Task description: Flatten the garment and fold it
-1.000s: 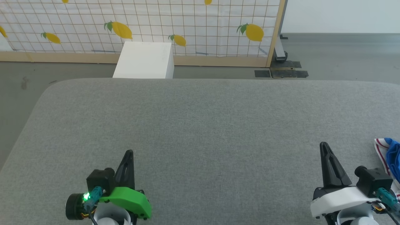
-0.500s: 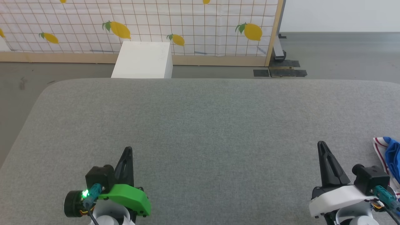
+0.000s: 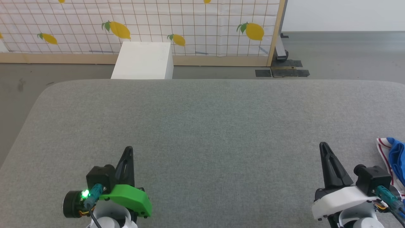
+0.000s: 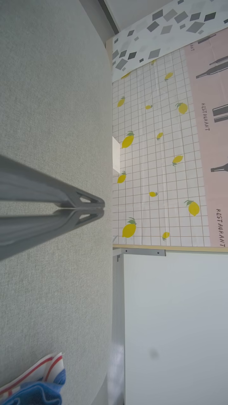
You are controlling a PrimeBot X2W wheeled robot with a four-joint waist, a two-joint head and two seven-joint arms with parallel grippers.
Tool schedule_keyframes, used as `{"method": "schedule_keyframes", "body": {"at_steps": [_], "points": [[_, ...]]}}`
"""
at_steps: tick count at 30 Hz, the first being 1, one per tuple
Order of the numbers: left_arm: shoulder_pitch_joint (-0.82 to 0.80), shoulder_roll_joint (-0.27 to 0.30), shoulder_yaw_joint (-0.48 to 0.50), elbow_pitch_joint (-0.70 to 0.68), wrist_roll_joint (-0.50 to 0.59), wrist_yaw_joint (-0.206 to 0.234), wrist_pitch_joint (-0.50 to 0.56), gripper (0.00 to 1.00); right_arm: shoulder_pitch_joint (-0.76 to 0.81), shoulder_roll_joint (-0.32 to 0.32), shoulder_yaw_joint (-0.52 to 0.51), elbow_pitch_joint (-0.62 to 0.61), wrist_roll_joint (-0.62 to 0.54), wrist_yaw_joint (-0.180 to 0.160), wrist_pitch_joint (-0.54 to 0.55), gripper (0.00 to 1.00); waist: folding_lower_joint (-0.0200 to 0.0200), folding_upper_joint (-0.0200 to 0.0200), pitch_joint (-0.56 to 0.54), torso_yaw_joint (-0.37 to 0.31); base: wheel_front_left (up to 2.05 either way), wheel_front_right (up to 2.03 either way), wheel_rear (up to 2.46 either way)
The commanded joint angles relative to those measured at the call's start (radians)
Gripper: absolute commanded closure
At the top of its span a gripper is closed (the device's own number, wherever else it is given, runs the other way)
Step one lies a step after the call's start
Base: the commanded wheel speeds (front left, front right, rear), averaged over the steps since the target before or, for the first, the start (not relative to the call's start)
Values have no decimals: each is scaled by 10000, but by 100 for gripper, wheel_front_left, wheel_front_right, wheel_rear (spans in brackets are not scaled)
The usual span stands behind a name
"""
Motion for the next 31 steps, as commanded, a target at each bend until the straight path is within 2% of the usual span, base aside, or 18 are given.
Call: {"method": "schedule_keyframes", "body": {"at_steps": [1,31], "points": [[190,-56,77,-88,118,-80,69,100,-25,3,27,-80,-113,-6,64,100,0,0,2,-6,0,0,0],[332,-329,636,-658,896,-278,637,100,-42,5,162,-475,-592,-9,650,100,0,0,53,-126,0,0,0]]}}
